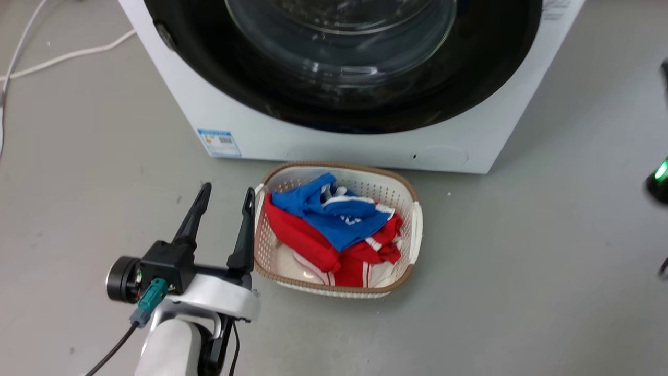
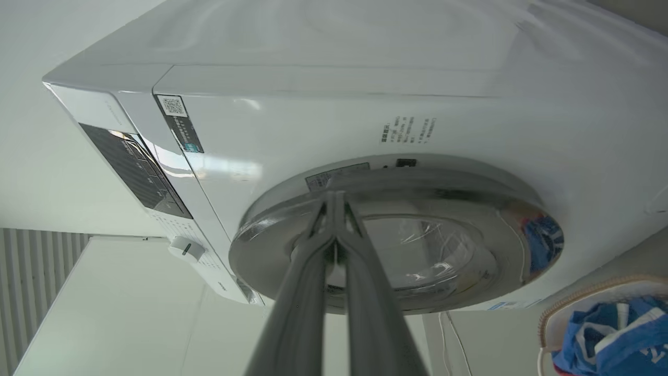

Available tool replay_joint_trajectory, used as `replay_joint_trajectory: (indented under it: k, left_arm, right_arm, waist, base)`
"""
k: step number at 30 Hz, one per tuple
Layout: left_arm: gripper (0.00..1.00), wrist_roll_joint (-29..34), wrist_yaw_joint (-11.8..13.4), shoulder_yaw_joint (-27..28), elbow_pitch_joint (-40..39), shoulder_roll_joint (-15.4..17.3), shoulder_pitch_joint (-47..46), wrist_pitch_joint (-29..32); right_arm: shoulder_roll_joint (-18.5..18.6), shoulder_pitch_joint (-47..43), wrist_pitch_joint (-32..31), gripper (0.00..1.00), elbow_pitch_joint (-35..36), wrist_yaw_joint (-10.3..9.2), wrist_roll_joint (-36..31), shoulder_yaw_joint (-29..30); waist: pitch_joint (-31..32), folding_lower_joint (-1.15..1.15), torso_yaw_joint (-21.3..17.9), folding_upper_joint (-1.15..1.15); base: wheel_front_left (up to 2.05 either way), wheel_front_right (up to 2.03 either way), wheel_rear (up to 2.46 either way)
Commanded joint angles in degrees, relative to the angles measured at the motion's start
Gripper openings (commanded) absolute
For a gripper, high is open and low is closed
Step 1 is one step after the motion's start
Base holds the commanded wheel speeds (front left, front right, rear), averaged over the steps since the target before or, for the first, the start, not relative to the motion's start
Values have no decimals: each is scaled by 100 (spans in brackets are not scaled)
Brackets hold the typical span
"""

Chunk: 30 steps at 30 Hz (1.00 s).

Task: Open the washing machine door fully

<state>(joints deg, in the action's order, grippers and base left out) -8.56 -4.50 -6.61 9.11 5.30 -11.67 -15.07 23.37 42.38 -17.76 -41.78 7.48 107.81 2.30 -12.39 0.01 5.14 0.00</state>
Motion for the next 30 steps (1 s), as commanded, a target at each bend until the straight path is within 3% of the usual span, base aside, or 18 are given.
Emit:
replay_joint_trajectory:
  k: [1, 6, 11, 21, 30]
  left_arm:
    - [100, 36, -17, 2, -29, -12, -101, -13]
    - [100, -42, -59, 38, -44, -66, -267, -13]
    - [100, -5, -98, 58, -100, -90, -369, -13]
    - [100, -25, -152, 78, -298, -157, -653, -12]
    - [100, 25, -190, 47, -432, -207, -848, -12]
  right_arm:
    - [100, 237, -77, 0, -74, 3, -36, -95]
    - [520, 1413, -496, 0, -582, 3, -251, -851]
    - [639, 2586, -921, 0, -1216, 3, -650, -1654]
    - [202, 4554, -1507, 0, -2623, 3, -1426, -2717]
    - [-86, 5201, -1652, 0, -3108, 3, -1753, -3039]
  waist:
    - [-173, -1, 96, 0]
    - [-436, -1, 162, 0]
    - [-636, -1, 200, 0]
    - [-1174, -1, 322, 0]
    - [-1466, -1, 405, 0]
  base:
    - [0, 0, 0]
    - [0, 0, 0]
    - [0, 0, 0]
    - [0, 0, 0]
    - [0, 0, 0]
